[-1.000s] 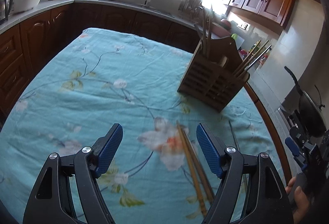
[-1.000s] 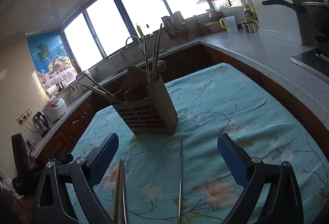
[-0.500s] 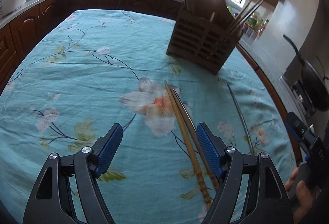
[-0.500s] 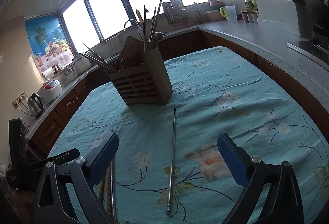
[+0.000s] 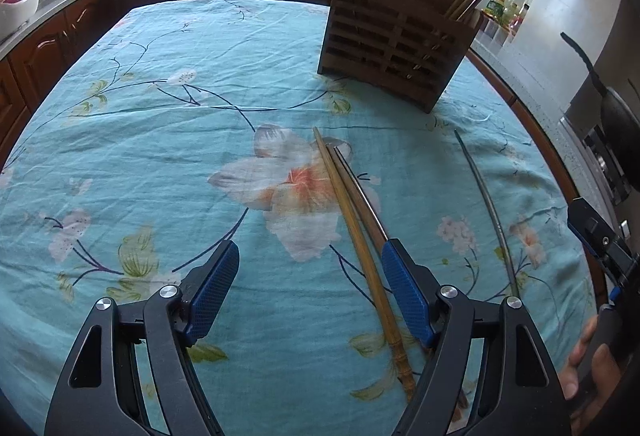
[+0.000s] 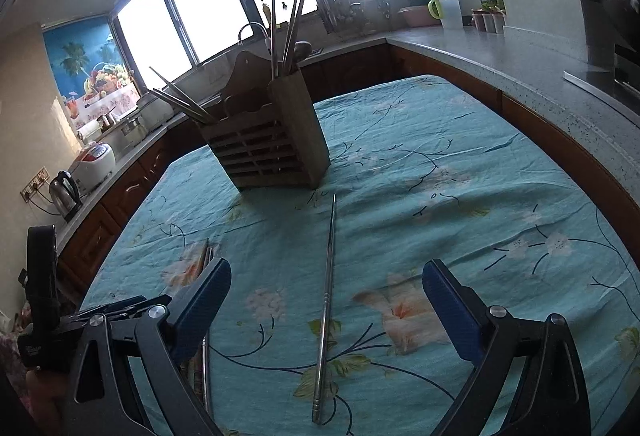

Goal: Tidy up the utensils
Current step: 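Move both open grippers back over the remaining chopsticks on the cloth, then close the left gripper on a wooden chopstick while the right gripper grasps a metal chopstick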

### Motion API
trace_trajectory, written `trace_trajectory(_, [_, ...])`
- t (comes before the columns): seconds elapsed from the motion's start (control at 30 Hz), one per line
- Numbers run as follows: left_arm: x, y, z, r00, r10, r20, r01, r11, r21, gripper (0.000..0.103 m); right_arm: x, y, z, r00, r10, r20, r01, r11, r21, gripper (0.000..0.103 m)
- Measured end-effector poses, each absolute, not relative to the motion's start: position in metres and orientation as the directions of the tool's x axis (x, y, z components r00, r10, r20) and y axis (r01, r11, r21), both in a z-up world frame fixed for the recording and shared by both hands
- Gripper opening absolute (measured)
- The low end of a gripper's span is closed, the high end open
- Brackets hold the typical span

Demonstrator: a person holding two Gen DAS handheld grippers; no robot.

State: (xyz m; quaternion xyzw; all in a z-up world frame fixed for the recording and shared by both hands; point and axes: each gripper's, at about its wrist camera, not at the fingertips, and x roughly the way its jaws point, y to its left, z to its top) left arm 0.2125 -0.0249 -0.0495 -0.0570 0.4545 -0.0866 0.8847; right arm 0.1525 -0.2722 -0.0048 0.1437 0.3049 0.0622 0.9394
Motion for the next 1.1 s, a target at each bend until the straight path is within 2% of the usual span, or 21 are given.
trace_trajectory(0.07, [0.216,-0.028,-0.052,0.561,-0.200,-0.803,0.103,0.980,-0.171,0.064,0.155,-0.270,-0.006,0.799,0.207,-0.565,-0.033,0.952,0.303,0.097])
trace_trajectory(0.13, [0.220,-0.031,-0.057,0.549,-0.193,-0.814,0.106,0.981,-0.161,0.058,0.159,-0.268,-0.008,0.790,0.207,-0.576,-0.039,0.956,0.291,0.092])
trace_trajectory(0.17, [0.221,-0.033,-0.057,0.556,-0.183,-0.811,0.109,0.983,-0.148,0.057,0.161,-0.265,-0.009,0.785,0.208,-0.583,-0.041,0.957,0.286,0.090])
trace_trajectory(0.33, [0.235,-0.035,-0.058,0.554,-0.188,-0.811,0.123,0.982,-0.144,0.056,0.177,-0.256,-0.020,0.741,0.207,-0.639,-0.054,0.966,0.251,0.066])
trace_trajectory(0.5, [0.252,-0.039,-0.058,0.552,-0.178,-0.815,0.133,0.983,-0.125,0.055,0.198,-0.252,-0.029,0.697,0.196,-0.690,-0.055,0.974,0.222,0.053])
trace_trajectory(0.63, [0.262,-0.041,-0.060,0.558,-0.158,-0.815,0.145,0.985,-0.091,0.047,0.215,-0.253,-0.034,0.675,0.189,-0.713,-0.050,0.976,0.211,0.044])
trace_trajectory(0.7, [0.268,-0.041,-0.060,0.561,-0.155,-0.813,0.153,0.985,-0.082,0.042,0.224,-0.251,-0.036,0.670,0.182,-0.720,-0.050,0.978,0.201,0.043])
trace_trajectory(0.77, [0.273,-0.040,-0.060,0.563,-0.154,-0.812,0.159,0.984,-0.077,0.033,0.232,-0.250,-0.038,0.661,0.180,-0.729,-0.052,0.980,0.194,0.042])
trace_trajectory(1.0, [0.292,-0.044,-0.059,0.561,-0.158,-0.813,0.185,0.981,-0.064,0.021,0.260,-0.239,-0.043,0.643,0.145,-0.752,-0.069,0.989,0.131,0.038])
trace_trajectory(1.07, [0.293,-0.049,-0.060,0.566,-0.152,-0.811,0.198,0.979,-0.045,0.013,0.269,-0.235,-0.043,0.640,0.140,-0.756,-0.076,0.990,0.120,0.037])
trace_trajectory(1.1, [0.292,-0.051,-0.060,0.566,-0.156,-0.809,0.206,0.978,-0.045,0.012,0.273,-0.233,-0.043,0.642,0.128,-0.756,-0.079,0.992,0.101,0.035])
